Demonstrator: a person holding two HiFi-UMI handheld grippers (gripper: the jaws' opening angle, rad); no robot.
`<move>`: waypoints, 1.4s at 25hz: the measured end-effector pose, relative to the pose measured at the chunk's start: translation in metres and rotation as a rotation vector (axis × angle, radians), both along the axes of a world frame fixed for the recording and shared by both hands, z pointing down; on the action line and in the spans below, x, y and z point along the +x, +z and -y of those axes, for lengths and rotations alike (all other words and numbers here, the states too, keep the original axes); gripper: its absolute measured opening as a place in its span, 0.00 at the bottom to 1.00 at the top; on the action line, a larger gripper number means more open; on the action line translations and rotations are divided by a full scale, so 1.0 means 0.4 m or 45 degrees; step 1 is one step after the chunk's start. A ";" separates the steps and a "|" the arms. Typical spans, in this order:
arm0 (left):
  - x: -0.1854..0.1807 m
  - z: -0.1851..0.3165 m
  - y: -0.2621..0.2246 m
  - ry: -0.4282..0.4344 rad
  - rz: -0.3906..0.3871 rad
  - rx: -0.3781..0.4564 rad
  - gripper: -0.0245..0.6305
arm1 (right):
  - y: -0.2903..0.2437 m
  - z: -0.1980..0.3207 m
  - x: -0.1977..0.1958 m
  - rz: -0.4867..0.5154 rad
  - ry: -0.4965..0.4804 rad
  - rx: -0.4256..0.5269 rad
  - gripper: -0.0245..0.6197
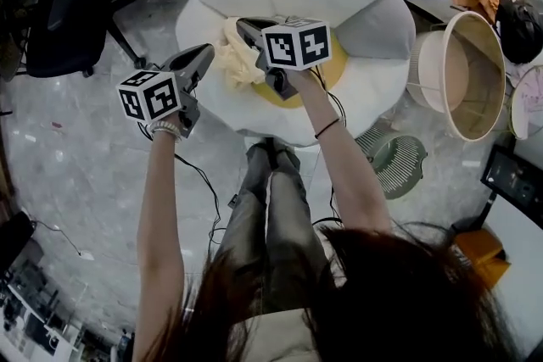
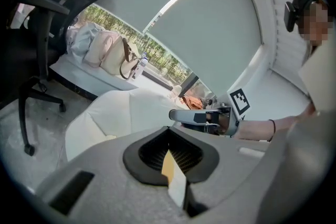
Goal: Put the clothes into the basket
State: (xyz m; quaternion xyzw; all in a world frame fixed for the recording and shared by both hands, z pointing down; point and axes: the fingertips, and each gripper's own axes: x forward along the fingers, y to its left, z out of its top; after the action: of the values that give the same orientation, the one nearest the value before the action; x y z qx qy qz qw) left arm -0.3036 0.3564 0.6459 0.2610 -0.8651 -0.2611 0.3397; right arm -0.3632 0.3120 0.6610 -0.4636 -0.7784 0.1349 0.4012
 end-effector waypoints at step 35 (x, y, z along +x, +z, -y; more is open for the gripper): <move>0.054 -0.017 0.442 -0.037 -0.201 0.079 0.05 | 0.559 -0.016 0.101 -0.251 -0.198 0.279 0.34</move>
State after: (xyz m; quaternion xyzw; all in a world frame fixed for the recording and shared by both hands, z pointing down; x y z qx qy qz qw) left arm -0.2819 0.3633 0.8228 0.2374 -0.8308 -0.3125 0.3946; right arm -0.3228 0.3182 0.8848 -0.4604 -0.7071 0.0628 0.5330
